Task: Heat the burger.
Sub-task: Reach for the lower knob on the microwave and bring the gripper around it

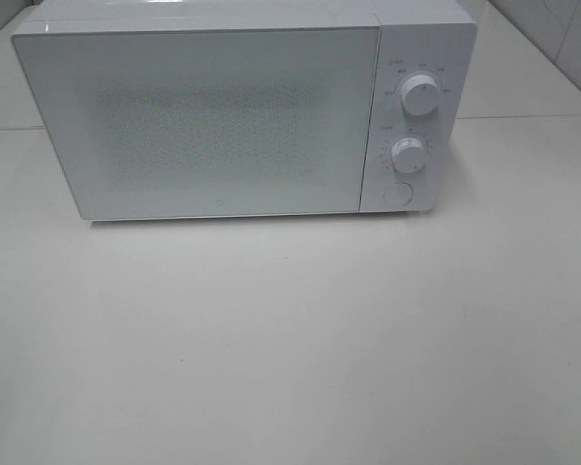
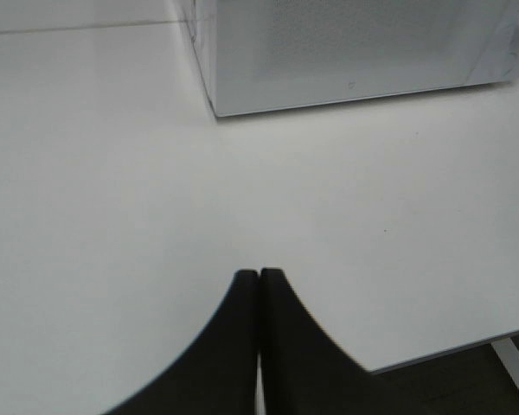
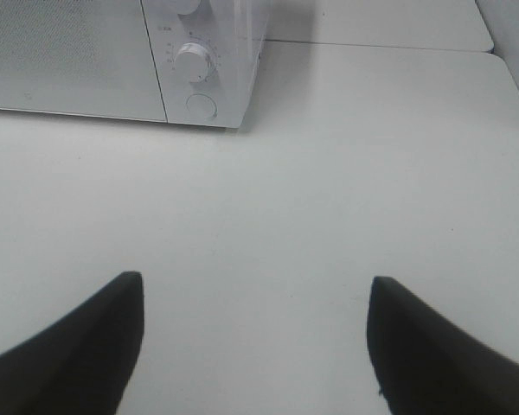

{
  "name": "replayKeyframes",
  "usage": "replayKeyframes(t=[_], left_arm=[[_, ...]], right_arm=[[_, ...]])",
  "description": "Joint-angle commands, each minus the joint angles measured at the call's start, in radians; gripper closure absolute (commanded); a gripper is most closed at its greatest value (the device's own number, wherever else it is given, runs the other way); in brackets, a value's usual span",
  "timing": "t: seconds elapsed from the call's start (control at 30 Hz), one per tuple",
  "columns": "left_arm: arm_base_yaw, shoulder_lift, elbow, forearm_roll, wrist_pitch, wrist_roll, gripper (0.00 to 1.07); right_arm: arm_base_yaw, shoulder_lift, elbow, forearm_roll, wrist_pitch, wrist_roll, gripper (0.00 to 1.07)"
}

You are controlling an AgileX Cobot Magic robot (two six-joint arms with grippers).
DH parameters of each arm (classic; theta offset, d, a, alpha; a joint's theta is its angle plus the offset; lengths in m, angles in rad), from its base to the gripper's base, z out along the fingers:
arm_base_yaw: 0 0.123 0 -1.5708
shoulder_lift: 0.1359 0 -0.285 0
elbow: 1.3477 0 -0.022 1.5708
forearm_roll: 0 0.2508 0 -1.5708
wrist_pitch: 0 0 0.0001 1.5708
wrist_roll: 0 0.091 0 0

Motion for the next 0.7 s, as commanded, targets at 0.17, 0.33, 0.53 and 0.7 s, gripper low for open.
replayKeyframes(t=[0.17, 0.33, 0.53, 0.7], left_arm=[[0.003, -0.023, 0.028, -0.036, -0.067, 0.059, 1.07], [0.003, -0.023, 0.036, -0.036, -0.084, 0.062, 1.07], [0.003, -0.023, 0.036, -0.036, -0.084, 0.065, 1.07], [0.003, -0.023, 0.037, -0.013, -0.085, 0.116, 1.07]], right_arm=[[-0.006, -0.023, 0.002, 0.006, -0.010, 0.000, 0.37], [-0.006, -0.024, 0.002, 0.006, -0.011, 0.000, 0.37], [-0.006, -0.024, 0.002, 0.014, -0.014, 0.000, 0.37], [-0.006, 0.021, -0.025, 0.017, -0.038, 0.028, 0.37]])
